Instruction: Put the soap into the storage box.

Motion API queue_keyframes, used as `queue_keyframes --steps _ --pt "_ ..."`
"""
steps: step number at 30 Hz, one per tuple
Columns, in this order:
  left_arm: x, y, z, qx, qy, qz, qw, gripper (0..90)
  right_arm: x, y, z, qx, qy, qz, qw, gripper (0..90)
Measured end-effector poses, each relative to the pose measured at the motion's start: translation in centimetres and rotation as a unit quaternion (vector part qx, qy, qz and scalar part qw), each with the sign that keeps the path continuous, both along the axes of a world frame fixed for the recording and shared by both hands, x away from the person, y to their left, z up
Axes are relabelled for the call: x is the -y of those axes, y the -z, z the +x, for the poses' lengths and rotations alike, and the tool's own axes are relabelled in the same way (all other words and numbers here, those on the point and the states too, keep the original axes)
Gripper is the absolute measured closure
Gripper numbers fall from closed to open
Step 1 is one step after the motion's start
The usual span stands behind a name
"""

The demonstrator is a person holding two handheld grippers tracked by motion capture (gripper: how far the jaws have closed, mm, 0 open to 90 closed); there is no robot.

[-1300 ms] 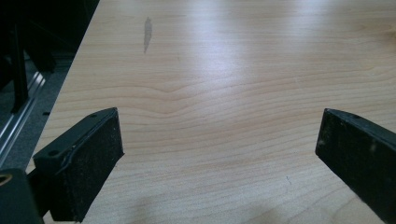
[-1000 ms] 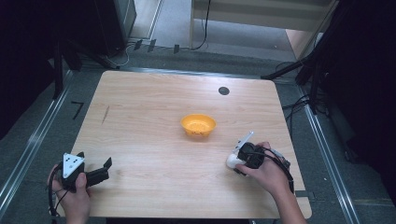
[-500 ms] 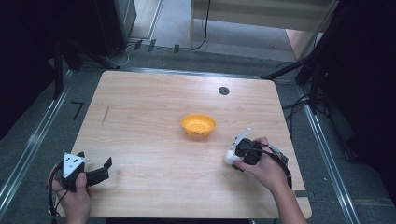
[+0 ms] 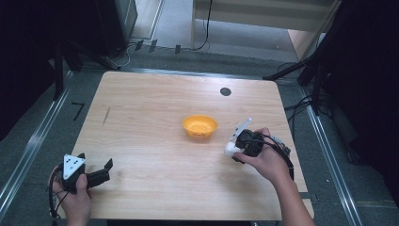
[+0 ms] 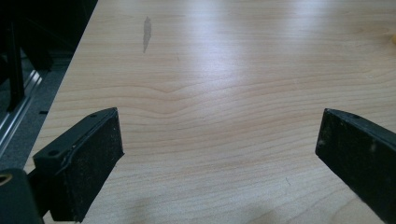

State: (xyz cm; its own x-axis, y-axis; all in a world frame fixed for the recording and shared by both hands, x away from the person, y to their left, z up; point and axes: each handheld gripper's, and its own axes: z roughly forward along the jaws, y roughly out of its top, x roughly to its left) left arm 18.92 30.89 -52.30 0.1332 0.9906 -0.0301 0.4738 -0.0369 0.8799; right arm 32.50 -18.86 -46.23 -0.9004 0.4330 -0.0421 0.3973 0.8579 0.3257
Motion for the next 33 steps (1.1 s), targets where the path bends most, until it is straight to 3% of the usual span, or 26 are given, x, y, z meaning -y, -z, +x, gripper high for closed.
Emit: queue_keyframes --steps 33 --pt "-0.1 0.0 0.0 -0.002 0.001 -0.001 1.0 1.2 -3.3 -3.2 4.0 0.006 -0.028 0.008 0.9996 50.8"
